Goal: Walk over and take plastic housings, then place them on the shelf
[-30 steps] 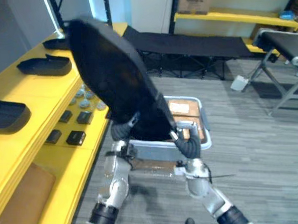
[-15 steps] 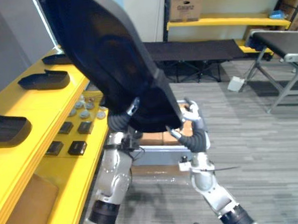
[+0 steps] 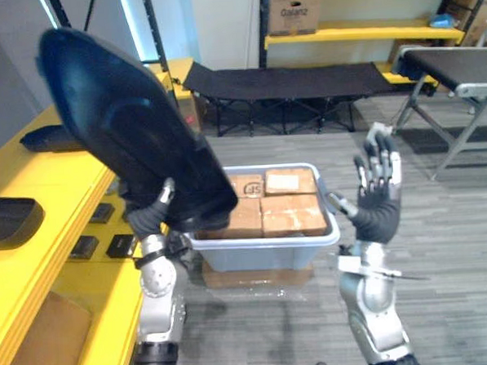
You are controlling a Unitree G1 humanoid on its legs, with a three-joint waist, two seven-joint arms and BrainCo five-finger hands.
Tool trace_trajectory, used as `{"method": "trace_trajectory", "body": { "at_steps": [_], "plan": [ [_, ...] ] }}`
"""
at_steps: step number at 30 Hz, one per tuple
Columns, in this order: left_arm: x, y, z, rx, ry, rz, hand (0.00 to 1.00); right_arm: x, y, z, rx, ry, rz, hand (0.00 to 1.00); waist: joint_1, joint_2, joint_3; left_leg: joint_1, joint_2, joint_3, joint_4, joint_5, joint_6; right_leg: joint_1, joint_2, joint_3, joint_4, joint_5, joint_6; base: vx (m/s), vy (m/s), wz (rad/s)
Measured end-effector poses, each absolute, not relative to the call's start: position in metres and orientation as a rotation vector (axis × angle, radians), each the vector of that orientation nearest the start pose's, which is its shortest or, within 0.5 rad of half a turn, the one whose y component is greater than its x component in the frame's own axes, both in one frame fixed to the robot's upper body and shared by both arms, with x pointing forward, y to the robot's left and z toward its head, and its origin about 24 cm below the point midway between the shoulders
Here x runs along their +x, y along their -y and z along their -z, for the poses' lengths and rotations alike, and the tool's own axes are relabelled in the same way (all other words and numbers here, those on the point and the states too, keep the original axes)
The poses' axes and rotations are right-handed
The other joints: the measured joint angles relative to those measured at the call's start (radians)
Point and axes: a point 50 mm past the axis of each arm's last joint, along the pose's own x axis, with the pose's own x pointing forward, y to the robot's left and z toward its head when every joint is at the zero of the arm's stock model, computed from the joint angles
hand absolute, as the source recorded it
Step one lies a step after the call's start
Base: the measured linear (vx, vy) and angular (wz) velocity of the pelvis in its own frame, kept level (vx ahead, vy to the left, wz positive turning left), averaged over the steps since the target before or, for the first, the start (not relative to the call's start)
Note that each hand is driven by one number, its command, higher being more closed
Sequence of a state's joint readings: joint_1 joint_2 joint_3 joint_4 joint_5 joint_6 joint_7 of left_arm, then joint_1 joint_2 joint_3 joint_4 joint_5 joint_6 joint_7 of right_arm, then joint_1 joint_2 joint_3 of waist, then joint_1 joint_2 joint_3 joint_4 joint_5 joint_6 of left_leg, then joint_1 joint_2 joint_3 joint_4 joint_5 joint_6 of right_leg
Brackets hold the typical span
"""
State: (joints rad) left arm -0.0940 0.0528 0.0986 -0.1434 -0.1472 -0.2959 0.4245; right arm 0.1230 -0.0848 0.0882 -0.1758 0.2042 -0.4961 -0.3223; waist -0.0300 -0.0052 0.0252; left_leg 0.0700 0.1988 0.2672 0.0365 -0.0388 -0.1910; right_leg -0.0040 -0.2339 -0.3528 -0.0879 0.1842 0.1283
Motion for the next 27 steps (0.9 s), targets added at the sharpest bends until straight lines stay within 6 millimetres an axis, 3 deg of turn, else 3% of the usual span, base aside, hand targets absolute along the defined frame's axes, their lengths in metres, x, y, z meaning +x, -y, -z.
{"method": "trace_trajectory", "body": {
  "at_steps": [5, 10, 16, 19, 21, 24, 25, 27],
  "plan": [
    [0.241, -0.21, -0.135, -0.197, 0.606, -0.541, 1.0, 0.211, 0.196, -0.069, 0.225, 0.386, 0.356, 0.0, -0.012, 0.026, -0.001, 0.0, 0.0, 0.012, -0.007, 0.0, 0.0, -0.012, 0.001, 0.009, -0.002, -0.001, -0.001, 0.0, 0.014, -0.05],
    [0.223, -0.209, -0.142, -0.175, 0.662, -0.475, 1.0, 0.211, 0.204, -0.051, 0.212, 0.291, 0.366, 0.0, -0.011, 0.031, 0.001, -0.001, 0.0, 0.011, -0.01, 0.0, 0.0, -0.012, 0.002, 0.007, 0.001, 0.003, 0.005, 0.0, 0.002, 0.01],
    [0.21, -0.211, -0.15, -0.14, 0.702, -0.467, 1.0, 0.212, 0.204, -0.051, 0.217, 0.298, 0.304, 0.0, 0.007, 0.04, 0.006, -0.004, -0.001, -0.014, -0.008, -0.001, 0.002, 0.008, -0.001, -0.02, 0.004, -0.004, 0.011, 0.0, 0.011, 0.12],
    [0.197, -0.226, -0.15, -0.08, 0.705, -0.549, 1.0, 0.217, 0.2, -0.056, 0.25, 0.32, 0.248, 0.0, 0.019, 0.048, 0.008, -0.029, -0.002, -0.054, -0.005, -0.001, 0.006, 0.018, -0.005, -0.06, -0.002, -0.017, 0.009, -0.02, 0.007, 0.38],
    [0.187, -0.239, -0.146, -0.045, 0.69, -0.616, 1.0, 0.221, 0.196, -0.055, 0.258, 0.315, 0.217, 0.0, 0.041, 0.052, 0.009, -0.039, -0.002, -0.09, -0.002, 0.0, 0.006, 0.037, -0.005, -0.095, -0.002, -0.023, 0.014, 0.02, 0.011, 0.5],
    [0.165, -0.26, -0.141, 0.022, 0.656, -0.746, 1.0, 0.231, 0.18, -0.051, 0.271, 0.287, 0.131, 0.0, 0.095, 0.051, 0.009, -0.066, -0.005, -0.158, 0.008, 0.002, 0.003, 0.073, -0.007, -0.167, 0.005, -0.031, 0.024, 0.04, 0.023, 0.67],
    [0.154, -0.269, -0.138, 0.048, 0.637, -0.811, 1.0, 0.238, 0.169, -0.051, 0.279, 0.273, 0.084, 0.0, 0.129, 0.049, 0.009, -0.085, -0.01, -0.198, 0.009, 0.006, 0.003, 0.085, -0.008, -0.205, 0.006, -0.033, 0.027, 0.05, 0.031, 0.77],
    [0.143, -0.278, -0.134, 0.08, 0.609, -0.863, 1.0, 0.243, 0.157, -0.052, 0.283, 0.262, 0.031, 0.0, 0.159, 0.049, 0.01, -0.099, -0.015, -0.233, 0.01, 0.008, 0.004, 0.101, -0.009, -0.249, 0.007, -0.034, 0.028, 0.04, 0.029, 0.69]
  ]
}}
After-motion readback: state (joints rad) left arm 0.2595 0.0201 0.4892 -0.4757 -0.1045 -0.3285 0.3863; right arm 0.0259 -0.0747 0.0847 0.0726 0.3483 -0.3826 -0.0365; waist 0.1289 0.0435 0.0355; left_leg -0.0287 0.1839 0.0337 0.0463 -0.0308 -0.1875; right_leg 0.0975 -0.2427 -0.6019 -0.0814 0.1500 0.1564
